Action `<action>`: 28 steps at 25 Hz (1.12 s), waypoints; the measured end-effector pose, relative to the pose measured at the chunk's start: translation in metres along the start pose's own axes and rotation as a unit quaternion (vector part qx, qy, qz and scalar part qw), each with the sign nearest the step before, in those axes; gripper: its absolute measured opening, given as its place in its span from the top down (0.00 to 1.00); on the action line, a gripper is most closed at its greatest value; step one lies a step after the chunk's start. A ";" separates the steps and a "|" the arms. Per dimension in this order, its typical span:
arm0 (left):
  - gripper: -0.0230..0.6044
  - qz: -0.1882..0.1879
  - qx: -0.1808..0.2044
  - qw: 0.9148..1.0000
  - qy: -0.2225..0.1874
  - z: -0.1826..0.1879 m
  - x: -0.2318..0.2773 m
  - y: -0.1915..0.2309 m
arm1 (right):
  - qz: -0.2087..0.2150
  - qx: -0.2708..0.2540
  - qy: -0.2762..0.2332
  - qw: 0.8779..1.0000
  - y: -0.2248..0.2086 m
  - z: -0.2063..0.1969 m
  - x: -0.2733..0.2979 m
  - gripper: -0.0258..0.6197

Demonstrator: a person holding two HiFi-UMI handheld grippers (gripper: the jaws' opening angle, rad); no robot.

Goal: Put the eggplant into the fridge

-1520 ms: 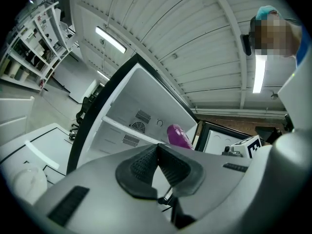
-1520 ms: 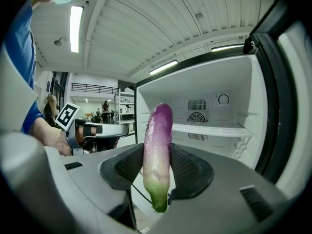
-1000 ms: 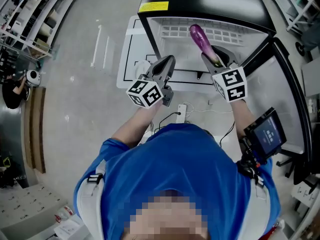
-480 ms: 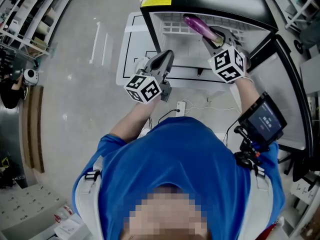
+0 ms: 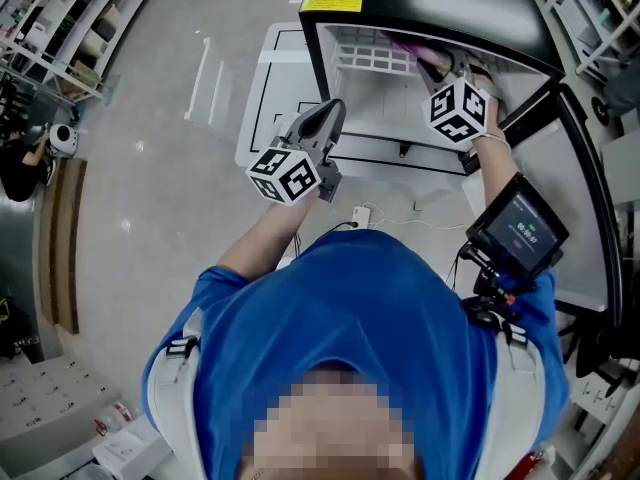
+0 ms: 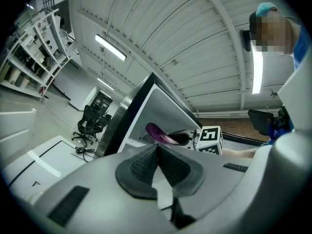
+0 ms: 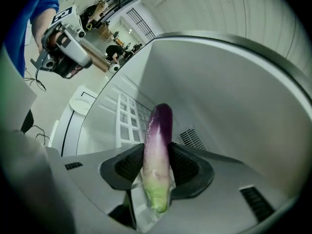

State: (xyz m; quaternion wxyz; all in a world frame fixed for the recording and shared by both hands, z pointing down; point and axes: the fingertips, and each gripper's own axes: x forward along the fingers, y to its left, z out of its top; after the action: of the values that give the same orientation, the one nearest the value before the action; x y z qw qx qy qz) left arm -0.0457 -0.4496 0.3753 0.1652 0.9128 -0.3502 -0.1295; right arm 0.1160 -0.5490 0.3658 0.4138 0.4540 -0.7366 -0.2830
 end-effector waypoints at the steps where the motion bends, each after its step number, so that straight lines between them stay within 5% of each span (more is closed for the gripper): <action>1: 0.95 0.002 0.000 1.000 -0.002 0.001 -0.001 0.001 | 0.001 -0.004 0.004 1.000 -0.001 -0.002 0.004 0.69; 28: 0.95 0.031 -0.004 0.999 -0.012 0.005 -0.023 0.020 | 0.001 0.000 0.037 0.999 -0.020 -0.025 0.046 0.69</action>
State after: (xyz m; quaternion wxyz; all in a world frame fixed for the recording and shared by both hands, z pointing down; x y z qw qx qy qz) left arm -0.0759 -0.4491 0.3817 0.1687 0.8993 -0.3798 -0.1362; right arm 0.1347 -0.6006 0.3783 0.4407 0.4634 -0.7214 -0.2658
